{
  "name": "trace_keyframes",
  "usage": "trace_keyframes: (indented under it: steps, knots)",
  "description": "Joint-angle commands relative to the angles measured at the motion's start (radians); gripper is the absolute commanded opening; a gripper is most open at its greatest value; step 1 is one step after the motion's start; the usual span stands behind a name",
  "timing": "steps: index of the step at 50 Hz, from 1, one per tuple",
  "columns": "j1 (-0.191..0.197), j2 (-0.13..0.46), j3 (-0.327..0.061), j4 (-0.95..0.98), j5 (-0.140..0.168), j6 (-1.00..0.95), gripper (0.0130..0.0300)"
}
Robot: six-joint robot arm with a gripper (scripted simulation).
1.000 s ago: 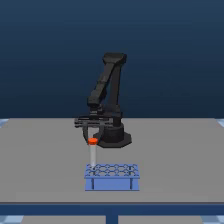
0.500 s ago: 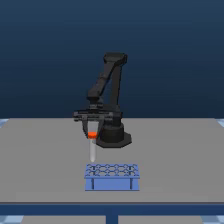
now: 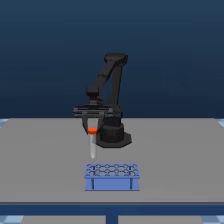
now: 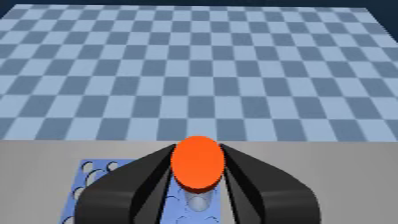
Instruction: Pick up the centrifuge tube on the rack
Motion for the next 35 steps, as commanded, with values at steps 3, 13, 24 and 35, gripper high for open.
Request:
trace_keyframes:
  steps: [3, 13, 24, 35]
  knots:
    - [0.0, -0.002, -0.005, -0.016, -0.008, 0.026, 0.013]
    - [0.0, -0.003, -0.005, -0.017, -0.008, 0.027, 0.013]
    - [0.0, -0.003, -0.005, -0.017, -0.008, 0.027, 0.013]
    - [0.0, -0.003, -0.005, -0.017, -0.008, 0.027, 0.013]
